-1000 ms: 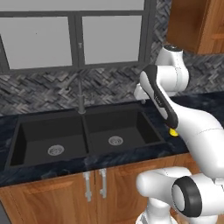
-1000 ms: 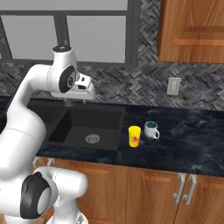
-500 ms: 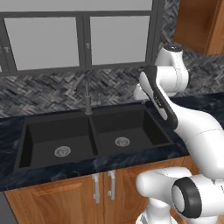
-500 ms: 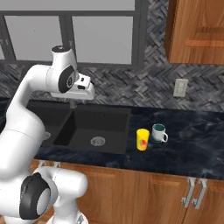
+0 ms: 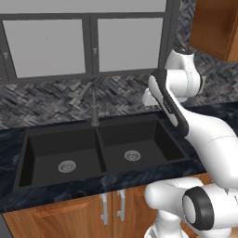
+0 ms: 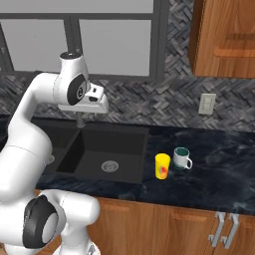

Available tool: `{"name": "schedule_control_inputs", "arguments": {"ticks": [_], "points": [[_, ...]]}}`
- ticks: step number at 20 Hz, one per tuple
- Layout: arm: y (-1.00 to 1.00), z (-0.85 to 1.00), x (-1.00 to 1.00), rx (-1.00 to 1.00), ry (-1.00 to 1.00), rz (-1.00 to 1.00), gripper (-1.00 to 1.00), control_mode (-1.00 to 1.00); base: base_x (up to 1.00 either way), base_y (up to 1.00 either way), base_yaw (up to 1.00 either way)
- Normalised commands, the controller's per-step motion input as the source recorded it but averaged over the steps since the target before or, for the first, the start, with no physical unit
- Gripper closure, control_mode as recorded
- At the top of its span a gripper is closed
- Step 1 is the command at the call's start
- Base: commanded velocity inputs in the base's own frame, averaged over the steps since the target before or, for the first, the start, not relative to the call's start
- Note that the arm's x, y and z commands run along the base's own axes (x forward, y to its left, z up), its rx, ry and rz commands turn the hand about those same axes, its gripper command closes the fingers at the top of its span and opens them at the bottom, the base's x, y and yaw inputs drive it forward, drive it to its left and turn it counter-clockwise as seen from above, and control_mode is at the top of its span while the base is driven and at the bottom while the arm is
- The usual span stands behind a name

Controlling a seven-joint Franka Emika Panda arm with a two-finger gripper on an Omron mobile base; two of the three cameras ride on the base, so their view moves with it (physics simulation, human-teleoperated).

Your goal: Place the mug in the left basin and the cup in the right basin of the sink.

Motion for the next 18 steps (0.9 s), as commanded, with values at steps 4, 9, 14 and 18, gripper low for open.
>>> {"name": "schedule_control_inputs", "arguments": {"ticks": [4,9,14,18], "points": [[0.0,0.0,0.0,0.0,0.0,0.0,-1.0,1.0,0.11,0.0,0.01],[0.0,0.0,0.0,0.0,0.0,0.0,-1.0,1.0,0.0,0.0,0.0],[0.0,0.0,0.0,0.0,0.0,0.0,-1.0,1.0,0.0,0.0,0.0],[0.0,0.0,0.0,0.0,0.0,0.0,-1.0,1.0,0.0,0.0,0.0]]}}
